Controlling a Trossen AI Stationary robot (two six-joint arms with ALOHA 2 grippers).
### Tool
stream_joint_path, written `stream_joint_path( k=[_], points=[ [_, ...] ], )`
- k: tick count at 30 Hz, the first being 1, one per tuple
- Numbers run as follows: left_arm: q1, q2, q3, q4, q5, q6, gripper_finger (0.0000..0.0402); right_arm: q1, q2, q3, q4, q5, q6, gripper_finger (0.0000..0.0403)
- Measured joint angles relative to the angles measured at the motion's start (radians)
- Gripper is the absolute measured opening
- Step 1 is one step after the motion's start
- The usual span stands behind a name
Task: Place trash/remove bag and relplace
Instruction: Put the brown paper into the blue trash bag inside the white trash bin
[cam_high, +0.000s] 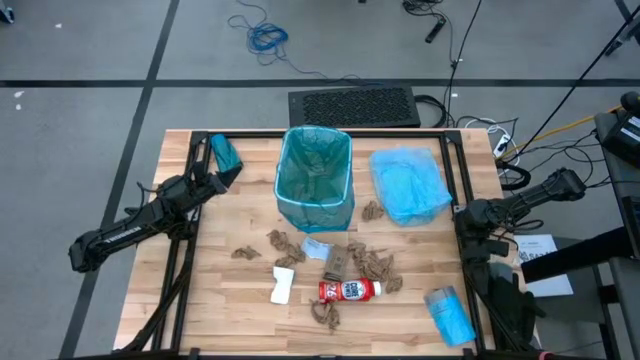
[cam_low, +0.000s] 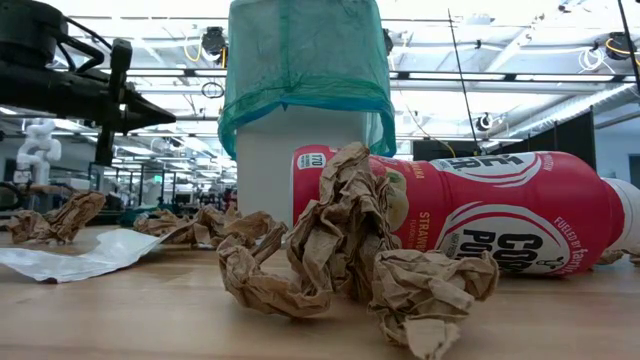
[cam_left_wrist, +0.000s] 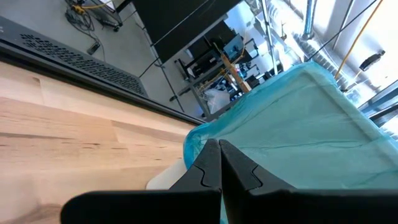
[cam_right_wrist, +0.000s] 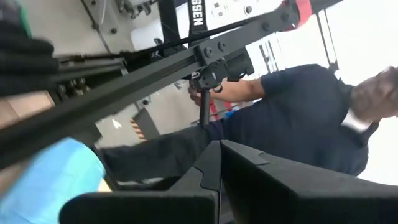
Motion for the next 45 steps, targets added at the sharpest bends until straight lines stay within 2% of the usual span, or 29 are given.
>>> stream_joint_path(
  k=[6, 10, 12, 15, 17, 22, 25, 28, 33, 36, 39, 45],
  points=[
    [0.000, 0.000, 0.000, -0.001, 0.000, 0.000, 0.0000, 0.000, 0.000, 0.000, 0.010, 0.003, 0.088, 0.0000],
    [0.000, 0.000, 0.000, -0.001, 0.000, 0.001, 0.0000, 0.000, 0.000, 0.000, 0.184, 0.046, -0.065, 0.0000],
    [0.000, 0.000, 0.000, -0.001, 0.000, 0.001, 0.0000, 0.000, 0.000, 0.000, 0.252, 0.037, -0.086, 0.0000],
    [0.000, 0.000, 0.000, -0.004, 0.000, 0.002, 0.0000, 0.003, 0.000, 0.000, 0.316, 0.035, 0.027, 0.0000],
    [0.000, 0.000, 0.000, -0.004, 0.000, 0.007, 0.0000, 0.003, 0.000, 0.000, 0.342, 0.103, 0.142, 0.0000],
    [0.000, 0.000, 0.000, -0.004, 0.000, 0.009, 0.0000, 0.003, 0.000, 0.000, 0.407, 0.427, 0.655, 0.0000],
    [0.000, 0.000, 0.000, -0.004, 0.000, 0.009, 0.0000, 0.003, 0.000, 0.000, 0.423, 0.737, 1.017, 0.0000],
    [0.000, 0.000, 0.000, -0.005, 0.000, 0.009, 0.0000, 0.003, 0.000, 0.000, 0.405, 1.054, 1.305, 0.0000],
    [0.000, 0.000, 0.000, -0.005, 0.000, 0.009, 0.0000, 0.002, 0.000, 0.000, 0.394, 1.598, 1.632, 0.0000],
    [0.000, 0.000, 0.000, -0.005, 0.000, 0.009, 0.0000, 0.002, 0.000, 0.000, 0.347, 1.856, 1.654, 0.0000],
    [0.000, 0.000, 0.000, -0.005, 0.000, 0.009, 0.0000, 0.002, 0.000, 0.000, 0.319, 1.970, 1.602, 0.0000],
    [0.000, 0.000, 0.000, -0.005, 0.000, 0.009, 0.0000, 0.002, 0.000, 0.000, 0.291, 1.985, 1.496, 0.0000]
  ],
)
